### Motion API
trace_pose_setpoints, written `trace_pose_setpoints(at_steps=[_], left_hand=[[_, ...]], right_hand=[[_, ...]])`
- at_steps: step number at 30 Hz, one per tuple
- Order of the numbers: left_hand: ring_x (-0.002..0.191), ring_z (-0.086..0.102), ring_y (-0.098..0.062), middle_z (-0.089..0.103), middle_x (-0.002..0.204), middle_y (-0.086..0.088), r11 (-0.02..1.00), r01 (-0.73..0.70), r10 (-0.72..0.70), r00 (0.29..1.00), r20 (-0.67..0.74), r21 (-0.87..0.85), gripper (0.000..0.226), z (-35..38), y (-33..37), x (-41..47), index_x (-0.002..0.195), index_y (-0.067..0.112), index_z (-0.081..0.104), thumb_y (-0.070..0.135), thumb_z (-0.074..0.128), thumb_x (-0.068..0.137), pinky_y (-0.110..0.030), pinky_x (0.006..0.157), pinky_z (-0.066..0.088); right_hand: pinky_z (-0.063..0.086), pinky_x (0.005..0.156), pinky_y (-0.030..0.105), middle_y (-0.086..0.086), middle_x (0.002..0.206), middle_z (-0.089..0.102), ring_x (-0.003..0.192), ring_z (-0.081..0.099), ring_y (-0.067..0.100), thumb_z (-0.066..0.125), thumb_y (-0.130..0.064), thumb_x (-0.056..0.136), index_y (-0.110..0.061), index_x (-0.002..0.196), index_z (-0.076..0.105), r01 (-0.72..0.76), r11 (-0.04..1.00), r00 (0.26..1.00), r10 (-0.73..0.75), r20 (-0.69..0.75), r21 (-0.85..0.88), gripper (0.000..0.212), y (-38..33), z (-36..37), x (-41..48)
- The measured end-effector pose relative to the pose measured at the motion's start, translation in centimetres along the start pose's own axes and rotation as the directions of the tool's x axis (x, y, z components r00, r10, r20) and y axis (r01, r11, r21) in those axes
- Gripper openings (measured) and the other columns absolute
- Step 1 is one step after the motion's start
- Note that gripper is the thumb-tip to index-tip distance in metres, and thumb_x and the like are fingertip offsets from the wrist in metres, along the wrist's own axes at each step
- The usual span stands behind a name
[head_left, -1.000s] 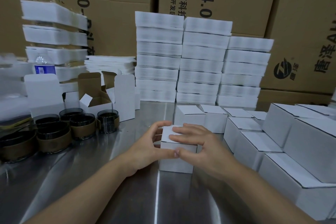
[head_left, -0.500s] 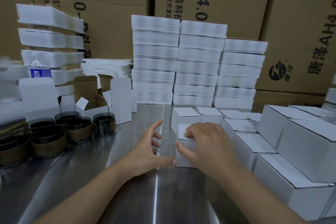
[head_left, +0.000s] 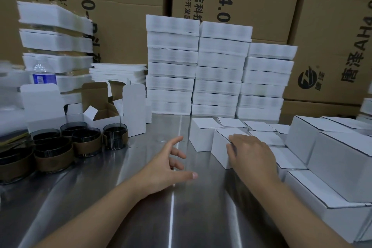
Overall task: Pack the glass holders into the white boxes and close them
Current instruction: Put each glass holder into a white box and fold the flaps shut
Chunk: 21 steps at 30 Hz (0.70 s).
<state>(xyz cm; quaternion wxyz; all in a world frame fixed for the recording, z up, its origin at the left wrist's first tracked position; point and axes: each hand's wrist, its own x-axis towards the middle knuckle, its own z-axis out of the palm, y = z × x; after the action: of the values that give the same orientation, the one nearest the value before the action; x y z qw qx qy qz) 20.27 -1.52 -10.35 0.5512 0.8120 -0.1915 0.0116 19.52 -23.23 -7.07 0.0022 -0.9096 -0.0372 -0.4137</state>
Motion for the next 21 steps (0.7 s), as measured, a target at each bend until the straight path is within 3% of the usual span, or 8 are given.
trace_pose_setpoints(at_steps=[3,6,8,10,14,17,21], left_hand=[[0.078,0.062,-0.001,0.054,0.111,0.005,0.999,0.003,-0.004,1.0,-0.01,-0.032,0.084,0.2,0.1,-0.1,0.136,0.042,0.031,0.031,0.083,0.071,-0.016,0.07,0.053],[0.076,0.058,-0.002,0.055,0.107,0.007,0.999,0.019,-0.021,0.999,-0.042,-0.042,0.064,0.4,0.2,0.0,0.13,0.04,0.039,0.024,0.076,0.08,-0.017,0.067,0.052],[0.073,0.055,-0.003,0.055,0.102,0.006,0.997,0.017,-0.024,0.995,-0.092,-0.075,0.05,0.8,0.3,0.1,0.121,0.037,0.049,0.016,0.073,0.082,-0.016,0.064,0.049],[0.072,0.052,-0.003,0.055,0.099,0.004,0.998,-0.033,0.02,0.978,-0.209,-0.06,0.041,1.0,0.3,0.2,0.113,0.03,0.057,0.007,0.07,0.082,-0.011,0.064,0.045],[0.1,0.046,-0.003,0.044,0.112,0.009,0.959,-0.051,0.19,0.848,-0.496,0.279,0.037,-0.5,0.7,0.7,0.112,0.032,0.058,0.009,0.066,0.083,-0.01,0.081,0.036],[0.127,0.034,-0.016,0.035,0.13,-0.001,0.938,-0.003,0.233,0.746,-0.624,0.348,0.038,-2.9,2.3,2.2,0.116,0.025,0.061,0.009,0.065,0.082,-0.02,0.104,0.024],[0.146,0.01,-0.026,0.011,0.157,-0.013,0.911,0.156,0.159,0.722,-0.673,0.383,0.039,-8.0,4.1,5.4,0.124,0.029,0.058,0.017,0.06,0.087,-0.036,0.116,0.014]], right_hand=[[0.037,0.046,0.028,0.006,0.049,0.054,0.046,0.054,0.028,0.082,-0.004,0.057,-0.01,0.051,0.052,0.021,0.995,0.997,-0.029,-0.076,-0.1,0.031,-0.4,0.2,0.2],[0.042,0.052,0.03,0.008,0.054,0.057,0.051,0.058,0.029,0.084,-0.006,0.054,-0.008,0.056,0.057,0.023,0.986,0.998,-0.033,-0.059,-0.163,0.026,-0.9,0.5,0.1],[0.051,0.066,0.04,0.014,0.072,0.067,0.071,0.066,0.033,0.085,-0.014,0.057,-0.001,0.071,0.067,0.032,0.989,0.998,-0.04,-0.053,-0.148,0.026,-1.2,0.5,-0.3],[0.049,0.085,0.052,0.017,0.099,0.07,0.096,0.066,0.036,0.084,-0.023,0.062,0.001,0.092,0.071,0.072,0.993,0.996,-0.076,-0.037,-0.094,0.04,-1.9,0.1,-0.7],[0.047,0.089,0.056,0.009,0.103,0.07,0.099,0.067,0.03,0.086,-0.027,0.056,-0.01,0.098,0.074,0.238,0.971,0.969,-0.237,-0.065,0.01,0.047,-3.5,-0.7,-1.3],[0.049,0.088,0.052,0.005,0.098,0.071,0.098,0.067,0.029,0.085,-0.028,0.054,-0.016,0.09,0.075,0.306,0.951,0.951,-0.304,-0.047,0.034,0.039,-4.0,-1.0,-1.6],[0.051,0.088,0.048,0.003,0.097,0.072,0.098,0.068,0.026,0.084,-0.032,0.059,-0.019,0.083,0.076,0.309,0.947,0.951,-0.308,-0.034,0.083,0.03,-3.8,-1.2,-1.6]])
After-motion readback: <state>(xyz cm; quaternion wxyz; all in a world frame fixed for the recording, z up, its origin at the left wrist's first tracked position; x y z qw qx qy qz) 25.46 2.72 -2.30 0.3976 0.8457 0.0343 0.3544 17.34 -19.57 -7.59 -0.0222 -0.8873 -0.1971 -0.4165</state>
